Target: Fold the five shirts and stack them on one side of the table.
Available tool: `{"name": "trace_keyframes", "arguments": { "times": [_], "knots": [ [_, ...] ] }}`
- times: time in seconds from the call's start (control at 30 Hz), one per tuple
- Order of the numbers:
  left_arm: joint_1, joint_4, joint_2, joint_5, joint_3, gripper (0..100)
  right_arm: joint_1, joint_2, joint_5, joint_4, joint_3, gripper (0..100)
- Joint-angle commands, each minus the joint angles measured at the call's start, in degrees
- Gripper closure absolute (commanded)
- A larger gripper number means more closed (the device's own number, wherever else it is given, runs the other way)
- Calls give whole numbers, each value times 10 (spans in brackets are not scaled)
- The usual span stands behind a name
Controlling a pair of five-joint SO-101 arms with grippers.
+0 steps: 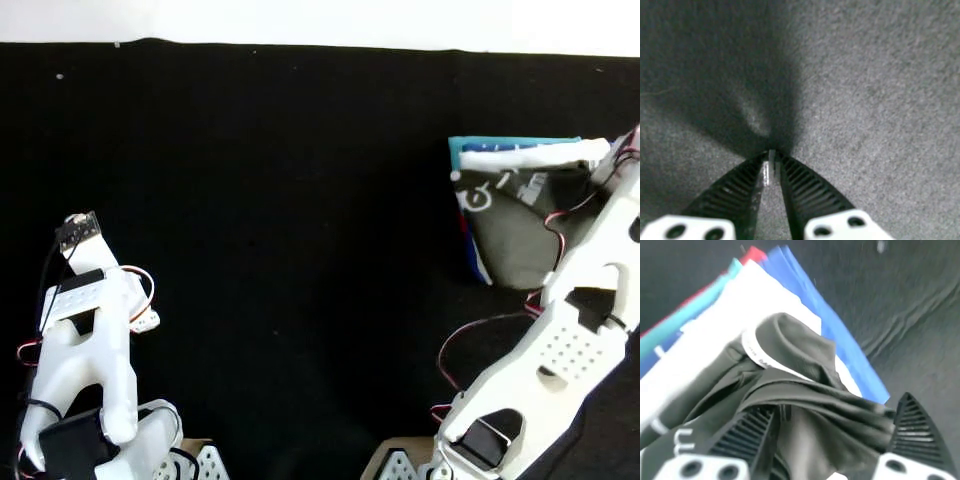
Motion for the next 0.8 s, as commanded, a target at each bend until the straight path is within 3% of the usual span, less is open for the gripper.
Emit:
{"name": "trace_keyframes", "arguments": {
  "times": [0.0,0.27,0.77],
  "knots": [
    [-4,-23,-1,1,0,987,15,4,-65,10,0,677],
    [-4,-23,-1,1,0,987,21,-43,-135,29,-6,677],
    [-4,-23,-1,1,0,987,11,-119,-110,102,-1,677]
  ]
}}
